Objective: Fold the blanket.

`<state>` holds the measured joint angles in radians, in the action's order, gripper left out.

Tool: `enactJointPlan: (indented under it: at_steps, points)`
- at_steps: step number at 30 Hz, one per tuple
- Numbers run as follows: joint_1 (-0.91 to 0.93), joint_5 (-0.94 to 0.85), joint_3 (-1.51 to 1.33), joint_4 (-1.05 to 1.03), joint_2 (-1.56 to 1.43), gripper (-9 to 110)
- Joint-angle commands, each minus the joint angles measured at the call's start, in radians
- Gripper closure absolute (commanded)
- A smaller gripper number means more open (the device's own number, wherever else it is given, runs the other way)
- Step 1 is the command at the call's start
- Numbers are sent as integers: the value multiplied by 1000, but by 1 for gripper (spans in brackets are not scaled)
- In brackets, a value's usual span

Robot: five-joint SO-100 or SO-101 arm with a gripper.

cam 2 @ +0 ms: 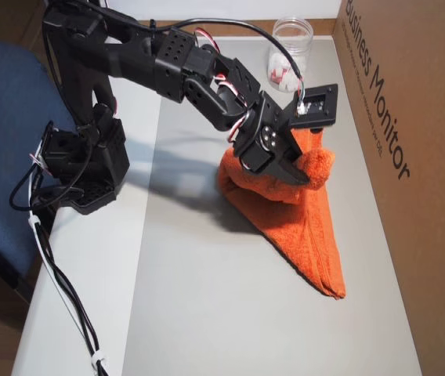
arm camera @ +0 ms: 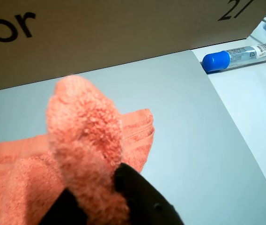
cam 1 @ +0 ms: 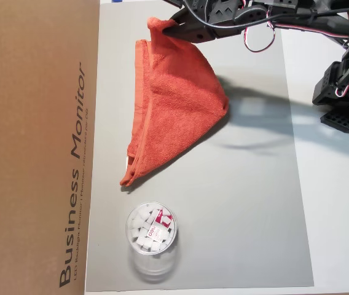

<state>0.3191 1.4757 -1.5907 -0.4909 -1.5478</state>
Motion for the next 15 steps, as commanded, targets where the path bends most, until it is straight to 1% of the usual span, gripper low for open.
enactJointPlan:
  at_steps: [1, 8, 15]
  points:
    - [8, -8, 58, 72, 12, 101]
    - [-17, 3, 64, 135, 20, 102]
    - [-23, -8, 130, 135, 77, 101]
